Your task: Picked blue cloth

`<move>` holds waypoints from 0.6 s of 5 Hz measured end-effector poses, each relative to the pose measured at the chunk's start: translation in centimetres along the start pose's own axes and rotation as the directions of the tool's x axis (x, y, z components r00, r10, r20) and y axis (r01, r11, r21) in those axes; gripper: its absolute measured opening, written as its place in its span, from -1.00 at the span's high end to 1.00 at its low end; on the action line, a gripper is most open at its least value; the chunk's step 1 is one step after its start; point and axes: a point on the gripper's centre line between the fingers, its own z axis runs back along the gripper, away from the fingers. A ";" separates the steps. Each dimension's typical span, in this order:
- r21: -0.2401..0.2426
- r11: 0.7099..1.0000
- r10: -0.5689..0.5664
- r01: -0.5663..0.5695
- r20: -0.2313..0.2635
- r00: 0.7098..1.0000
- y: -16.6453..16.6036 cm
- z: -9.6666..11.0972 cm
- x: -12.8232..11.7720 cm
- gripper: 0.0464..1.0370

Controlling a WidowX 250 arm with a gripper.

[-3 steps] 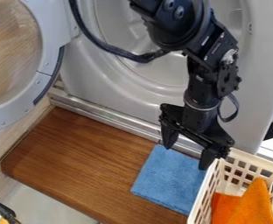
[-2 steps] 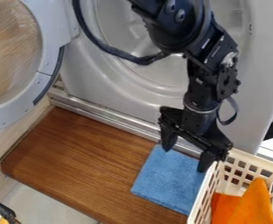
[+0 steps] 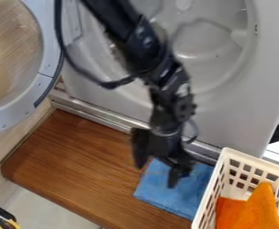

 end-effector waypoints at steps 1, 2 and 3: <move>0.020 1.000 0.013 -0.013 0.013 1.000 1.2 -1.7 0.0 -0.93; 0.031 0.999 0.025 -0.025 -0.007 1.000 1.2 -3.5 0.5 -0.93; 0.044 0.999 0.021 -0.022 0.021 1.000 0.6 -3.5 1.1 -0.93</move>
